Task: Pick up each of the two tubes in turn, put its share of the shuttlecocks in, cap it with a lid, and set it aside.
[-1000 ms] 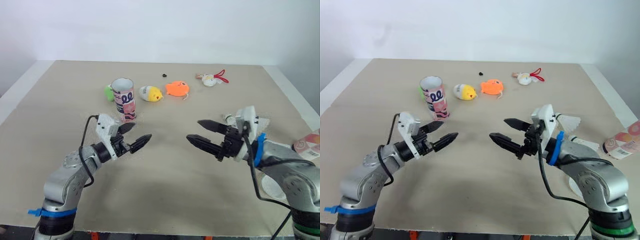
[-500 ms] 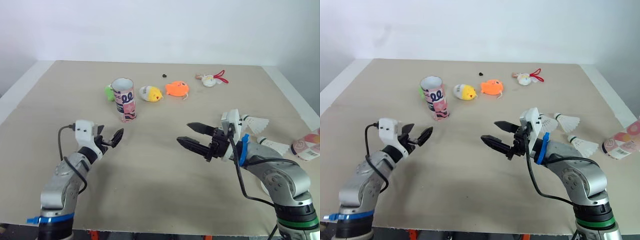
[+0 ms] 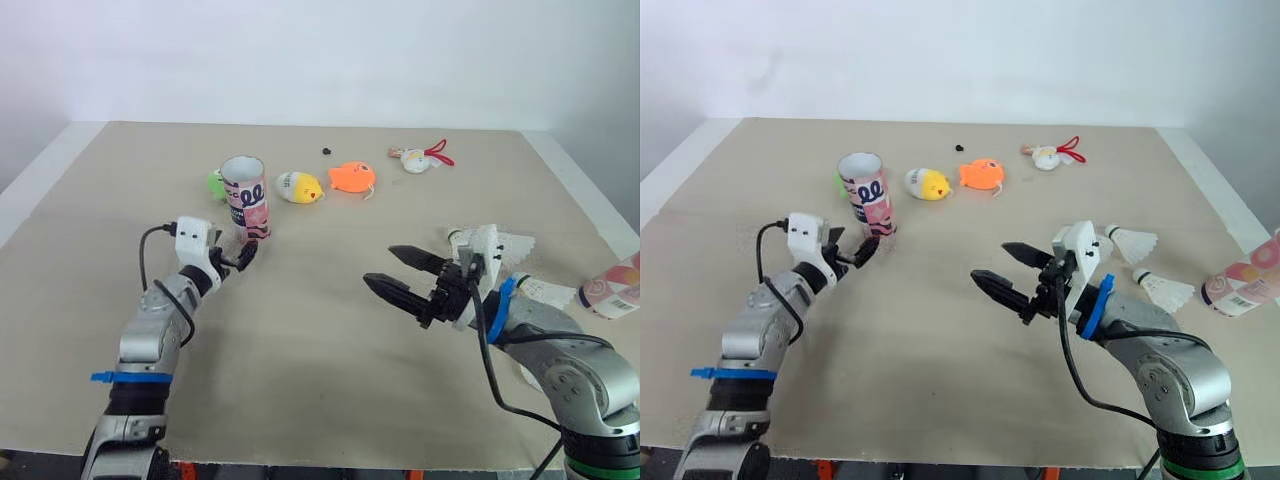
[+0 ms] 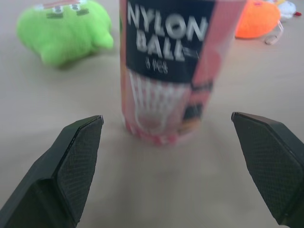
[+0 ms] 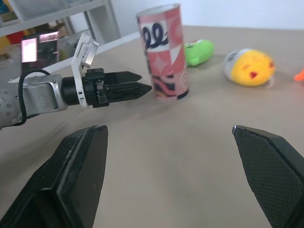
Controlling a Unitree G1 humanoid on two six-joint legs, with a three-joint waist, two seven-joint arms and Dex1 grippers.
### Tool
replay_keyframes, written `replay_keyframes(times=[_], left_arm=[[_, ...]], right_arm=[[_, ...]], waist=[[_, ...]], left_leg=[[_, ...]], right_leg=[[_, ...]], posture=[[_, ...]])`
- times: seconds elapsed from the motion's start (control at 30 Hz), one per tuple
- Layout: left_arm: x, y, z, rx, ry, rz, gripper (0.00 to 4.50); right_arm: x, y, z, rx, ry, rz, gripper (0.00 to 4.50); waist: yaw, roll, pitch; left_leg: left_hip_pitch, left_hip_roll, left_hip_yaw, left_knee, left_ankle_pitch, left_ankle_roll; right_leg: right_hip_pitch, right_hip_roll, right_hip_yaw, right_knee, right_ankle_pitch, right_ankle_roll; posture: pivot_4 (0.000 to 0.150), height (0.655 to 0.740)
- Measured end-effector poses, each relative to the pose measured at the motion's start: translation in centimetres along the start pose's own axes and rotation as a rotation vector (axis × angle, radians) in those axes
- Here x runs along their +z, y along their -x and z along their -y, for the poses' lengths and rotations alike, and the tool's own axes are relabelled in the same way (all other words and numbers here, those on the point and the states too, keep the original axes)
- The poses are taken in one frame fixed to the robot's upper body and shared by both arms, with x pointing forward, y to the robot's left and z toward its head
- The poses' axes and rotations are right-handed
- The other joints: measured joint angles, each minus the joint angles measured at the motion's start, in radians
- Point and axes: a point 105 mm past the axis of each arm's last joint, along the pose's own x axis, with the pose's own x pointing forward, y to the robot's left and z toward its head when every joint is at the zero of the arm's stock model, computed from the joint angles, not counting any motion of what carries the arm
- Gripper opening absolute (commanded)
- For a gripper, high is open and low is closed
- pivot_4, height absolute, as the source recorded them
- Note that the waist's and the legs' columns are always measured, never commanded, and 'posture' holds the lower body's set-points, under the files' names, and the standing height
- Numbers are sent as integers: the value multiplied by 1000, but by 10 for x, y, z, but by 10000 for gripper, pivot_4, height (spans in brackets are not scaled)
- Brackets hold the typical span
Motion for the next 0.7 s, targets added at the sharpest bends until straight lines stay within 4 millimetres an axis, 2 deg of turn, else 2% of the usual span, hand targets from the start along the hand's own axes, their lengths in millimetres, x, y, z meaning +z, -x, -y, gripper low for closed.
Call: replay_keyframes(times=[0.37, 0.7], left_arm=[[0, -23, 1, -62, -41, -26, 45000], [14, -51, -5, -73, -83, -21, 45000]], right_arm=[[7, -2, -7, 2, 8, 29, 44805], [7, -2, -7, -14, 10, 29, 44805]], waist=[[0, 0, 0], [0, -1, 0]], left_leg=[[0, 0, 0, 0, 0, 0], [-1, -1, 0, 0, 0, 0]], right_leg=[[0, 0, 0, 0, 0, 0], [0, 0, -1, 0, 0, 1]], posture=[[1500, 7400], [1500, 7400]])
